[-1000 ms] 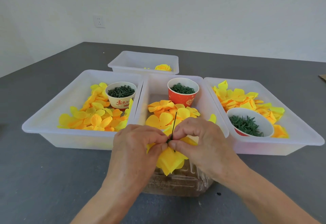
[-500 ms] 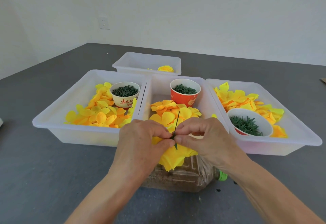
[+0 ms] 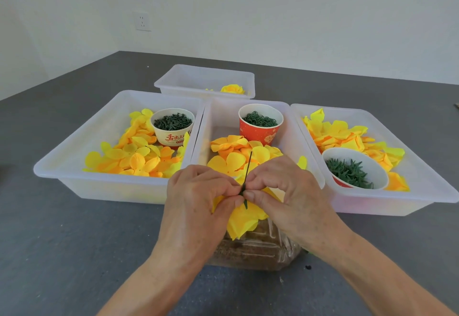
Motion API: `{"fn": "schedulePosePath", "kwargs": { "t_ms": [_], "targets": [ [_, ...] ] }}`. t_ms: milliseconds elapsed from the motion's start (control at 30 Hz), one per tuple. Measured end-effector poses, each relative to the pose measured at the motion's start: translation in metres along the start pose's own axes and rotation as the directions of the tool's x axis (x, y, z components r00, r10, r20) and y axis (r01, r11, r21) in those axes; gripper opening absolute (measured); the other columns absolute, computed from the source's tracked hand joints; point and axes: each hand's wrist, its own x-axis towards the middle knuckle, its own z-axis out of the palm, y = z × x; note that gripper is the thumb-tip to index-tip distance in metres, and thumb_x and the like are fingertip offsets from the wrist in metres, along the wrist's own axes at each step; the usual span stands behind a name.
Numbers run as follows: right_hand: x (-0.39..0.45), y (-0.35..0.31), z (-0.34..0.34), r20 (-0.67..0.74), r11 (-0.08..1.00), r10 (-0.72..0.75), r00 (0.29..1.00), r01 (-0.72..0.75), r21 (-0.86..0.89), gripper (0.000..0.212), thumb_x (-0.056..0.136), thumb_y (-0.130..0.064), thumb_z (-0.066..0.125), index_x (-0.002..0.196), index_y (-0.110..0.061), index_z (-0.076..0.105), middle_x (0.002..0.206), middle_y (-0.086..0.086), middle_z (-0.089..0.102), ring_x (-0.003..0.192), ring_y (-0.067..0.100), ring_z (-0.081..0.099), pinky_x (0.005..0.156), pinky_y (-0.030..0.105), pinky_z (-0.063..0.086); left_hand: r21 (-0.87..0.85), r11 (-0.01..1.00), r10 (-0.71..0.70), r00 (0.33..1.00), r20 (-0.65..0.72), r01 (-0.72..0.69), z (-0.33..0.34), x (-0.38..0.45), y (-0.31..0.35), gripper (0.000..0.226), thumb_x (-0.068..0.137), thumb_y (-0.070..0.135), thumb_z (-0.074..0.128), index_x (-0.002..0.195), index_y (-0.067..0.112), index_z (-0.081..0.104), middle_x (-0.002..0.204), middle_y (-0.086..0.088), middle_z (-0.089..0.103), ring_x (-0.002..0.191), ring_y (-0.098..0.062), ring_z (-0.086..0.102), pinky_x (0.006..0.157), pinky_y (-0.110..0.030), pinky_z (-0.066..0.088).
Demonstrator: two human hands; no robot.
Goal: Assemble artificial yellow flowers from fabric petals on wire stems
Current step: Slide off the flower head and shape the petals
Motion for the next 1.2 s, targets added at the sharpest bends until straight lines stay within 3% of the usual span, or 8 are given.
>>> {"fn": "schedulePosePath", "kwargs": {
  "t_ms": [300,533,600,700,833,967,1067,1200],
  "targets": [
    [-0.001,0.003,0.001,0.018,1.0,0.004,1.0,-0.004,0.0,0.007,0.076,-0.017,0.071,0.069,-0.014,0.07,0.079,-0.017,0.063,0.088,0.012,0.056,0.078,0.018,0.04,0.044,0.999,0.03,1.0,-0.007,-0.03,0.002,-0.001,-0.002,0.008,0.068,0.026,0.069,0.071,0.02,0.073,0.08,0.014,0.069,0.086,-0.016,0.061,0.077,-0.05,0.048],
    [0.001,-0.001,-0.005,0.069,0.999,0.033,0.997,-0.032,-0.017,0.01,0.077,-0.013,0.075,0.071,-0.019,0.07,0.079,-0.016,0.065,0.092,0.012,0.054,0.083,0.025,0.041,0.033,0.999,-0.01,1.0,0.011,0.009,-0.001,0.0,0.001,0.01,0.066,0.017,0.082,0.074,0.021,0.076,0.08,0.016,0.069,0.088,-0.014,0.06,0.084,-0.047,0.045],
    [0.003,-0.003,-0.009,0.112,0.996,0.088,0.99,-0.091,0.017,0.012,0.078,-0.016,0.075,0.07,-0.023,0.071,0.079,-0.018,0.066,0.094,0.008,0.054,0.086,0.028,0.041,-0.083,0.991,-0.105,0.994,0.039,0.108,-0.005,-0.002,0.002,0.014,0.068,0.017,0.081,0.078,0.027,0.077,0.08,0.025,0.067,0.092,-0.004,0.059,0.089,-0.034,0.045],
    [0.004,-0.006,-0.014,0.154,0.98,0.166,0.974,-0.18,0.085,0.017,0.078,-0.018,0.074,0.069,-0.032,0.07,0.08,-0.021,0.066,0.092,0.002,0.056,0.09,0.029,0.043,-0.243,0.943,-0.222,0.974,0.05,0.228,-0.01,-0.008,0.0,0.019,0.076,0.021,0.074,0.081,0.038,0.073,0.09,0.031,0.066,0.095,0.008,0.057,0.081,-0.007,0.042],
    [0.003,-0.008,-0.015,0.15,0.963,0.206,0.967,-0.227,0.145,0.024,0.078,-0.017,0.074,0.071,-0.039,0.067,0.082,-0.016,0.069,0.086,-0.001,0.061,0.083,0.023,0.044,-0.315,0.894,-0.343,0.939,-0.023,0.319,-0.013,-0.015,-0.006,0.022,0.081,0.02,0.068,0.079,0.042,0.07,0.089,0.026,0.069,0.092,0.009,0.059,0.074,-0.002,0.04],
    [0.0,-0.008,-0.01,0.121,0.953,0.215,0.969,-0.235,0.193,0.023,0.078,-0.017,0.074,0.071,-0.038,0.069,0.082,-0.013,0.069,0.085,0.003,0.061,0.083,0.028,0.046,-0.281,0.905,-0.348,0.936,-0.056,0.32,-0.013,-0.019,-0.006,0.027,0.083,0.016,0.067,0.079,0.043,0.067,0.087,0.031,0.066,0.088,0.012,0.058,0.072,0.0,0.039],
    [0.002,-0.008,-0.005,0.083,0.95,0.207,0.975,-0.221,0.222,0.024,0.077,-0.017,0.075,0.067,-0.038,0.069,0.079,-0.009,0.069,0.082,0.009,0.062,0.081,0.034,0.047,-0.28,0.903,-0.36,0.929,-0.082,0.325,-0.01,-0.022,-0.005,0.032,0.085,0.009,0.065,0.095,0.039,0.066,0.086,0.024,0.067,0.085,0.012,0.057,0.069,0.001,0.038],
    [0.001,-0.006,0.0,0.033,0.951,0.202,0.979,-0.204,0.231,0.027,0.077,-0.018,0.075,0.065,-0.04,0.066,0.074,-0.013,0.066,0.079,0.009,0.06,0.076,0.029,0.043,-0.253,0.885,-0.431,0.893,-0.126,0.391,-0.002,-0.029,-0.005,0.04,0.084,0.0,0.062,0.116,0.024,0.059,0.094,0.016,0.065,0.09,0.004,0.058,0.071,-0.001,0.039]
  ]
}}
